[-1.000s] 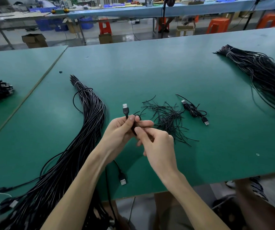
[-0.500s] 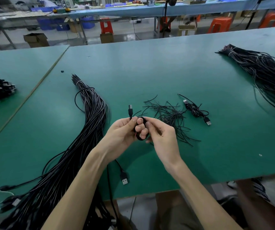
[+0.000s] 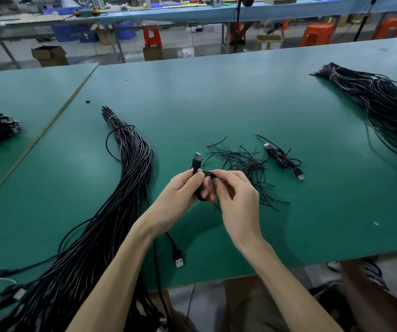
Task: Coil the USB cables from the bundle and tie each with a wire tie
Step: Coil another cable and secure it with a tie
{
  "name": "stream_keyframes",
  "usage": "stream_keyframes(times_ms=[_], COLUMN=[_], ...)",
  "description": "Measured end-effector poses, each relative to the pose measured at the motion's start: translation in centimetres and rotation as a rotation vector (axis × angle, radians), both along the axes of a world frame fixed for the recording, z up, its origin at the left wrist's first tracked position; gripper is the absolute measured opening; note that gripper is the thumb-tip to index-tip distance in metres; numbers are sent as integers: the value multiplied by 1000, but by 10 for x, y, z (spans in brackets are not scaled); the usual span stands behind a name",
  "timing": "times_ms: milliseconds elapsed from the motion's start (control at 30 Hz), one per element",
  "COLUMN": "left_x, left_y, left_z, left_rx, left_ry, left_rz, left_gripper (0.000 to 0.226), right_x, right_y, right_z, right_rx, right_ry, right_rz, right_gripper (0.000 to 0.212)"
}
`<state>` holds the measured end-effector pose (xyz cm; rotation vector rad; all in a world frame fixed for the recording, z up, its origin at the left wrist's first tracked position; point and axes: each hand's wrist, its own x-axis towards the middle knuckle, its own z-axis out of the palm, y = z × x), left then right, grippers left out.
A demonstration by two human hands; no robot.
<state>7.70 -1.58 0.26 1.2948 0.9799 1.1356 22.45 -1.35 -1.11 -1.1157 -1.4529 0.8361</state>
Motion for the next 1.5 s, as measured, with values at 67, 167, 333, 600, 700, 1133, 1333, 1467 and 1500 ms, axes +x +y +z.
stream_keyframes(times_ms=[67,167,333,600,700,1133,1333,1467,1500], left_x=[0,0,-8,-13,-14,-14,-9,-11,-11], left_y=[-1,-2,-2,2,2,2,6,7,6], left_z=[-1,-1,5,2,0,-4,-7,-10,-10], left_rx=[22,41,-10,-163,-133,-96,-133,-137,-138], left_ry=[4,-42,-234,-293,-209,-105,-165,-157,-153], left_rz=[-11,-45,-130,-144,-137,-93,-16,12,17], left_gripper=[30,28,28,28,27,28,24,25,25], right_x=[0,0,-1,0,2,4,-3,-9,-9], right_y=[-1,-1,-1,-5,-6,-2,-11,-14,-13], right_z=[0,1,6,-1,-1,-8,-9,-10,-10], right_rx=[35,80,184,26,-15,-107,185,176,163], right_ry=[-23,-40,-106,-51,4,163,-85,-183,-187], right_rz=[-22,-30,-37,-10,2,44,-58,5,-2], right_gripper=[23,23,20,22,22,15,13,19,21])
